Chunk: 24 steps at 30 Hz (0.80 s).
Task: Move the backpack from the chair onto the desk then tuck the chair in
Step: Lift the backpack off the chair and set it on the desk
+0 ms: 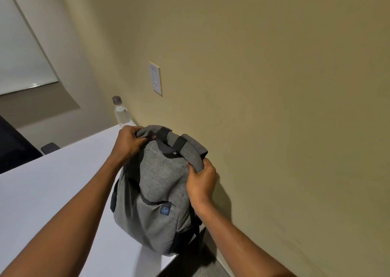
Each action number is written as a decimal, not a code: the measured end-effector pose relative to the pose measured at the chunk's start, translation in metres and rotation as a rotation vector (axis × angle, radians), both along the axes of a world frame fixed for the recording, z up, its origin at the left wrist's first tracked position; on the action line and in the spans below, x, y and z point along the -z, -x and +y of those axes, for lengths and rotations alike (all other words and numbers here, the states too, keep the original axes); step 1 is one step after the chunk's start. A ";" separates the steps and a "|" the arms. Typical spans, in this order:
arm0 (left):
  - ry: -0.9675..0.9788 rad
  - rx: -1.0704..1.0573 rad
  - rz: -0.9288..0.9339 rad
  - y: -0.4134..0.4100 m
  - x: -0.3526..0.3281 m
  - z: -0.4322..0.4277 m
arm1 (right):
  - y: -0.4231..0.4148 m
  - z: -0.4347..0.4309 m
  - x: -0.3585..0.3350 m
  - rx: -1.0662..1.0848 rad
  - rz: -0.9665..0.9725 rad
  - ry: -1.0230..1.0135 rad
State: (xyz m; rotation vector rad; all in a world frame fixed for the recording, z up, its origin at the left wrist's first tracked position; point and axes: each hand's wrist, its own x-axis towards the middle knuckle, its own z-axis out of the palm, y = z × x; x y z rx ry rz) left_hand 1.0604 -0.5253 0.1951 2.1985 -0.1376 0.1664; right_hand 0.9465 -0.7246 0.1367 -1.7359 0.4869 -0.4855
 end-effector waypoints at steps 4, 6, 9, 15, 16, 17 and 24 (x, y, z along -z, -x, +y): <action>0.007 0.012 0.051 -0.031 0.012 -0.002 | -0.026 0.003 -0.002 0.019 0.031 -0.008; 0.033 0.035 0.086 -0.037 0.022 -0.006 | -0.030 -0.002 0.000 0.042 0.021 -0.021; 0.056 0.051 0.174 -0.044 0.038 -0.015 | -0.035 -0.014 -0.001 0.076 -0.011 0.000; -0.002 -0.119 0.041 -0.065 0.047 -0.054 | -0.049 -0.027 0.004 0.106 0.015 0.005; -0.006 -0.134 0.027 -0.069 0.048 -0.063 | -0.050 -0.031 0.004 0.118 0.022 -0.005; 0.001 -0.142 0.020 -0.074 0.049 -0.071 | -0.051 -0.035 0.004 0.127 0.031 -0.001; 0.094 -0.114 0.071 -0.086 0.061 -0.090 | -0.031 -0.023 0.009 0.230 -0.032 0.086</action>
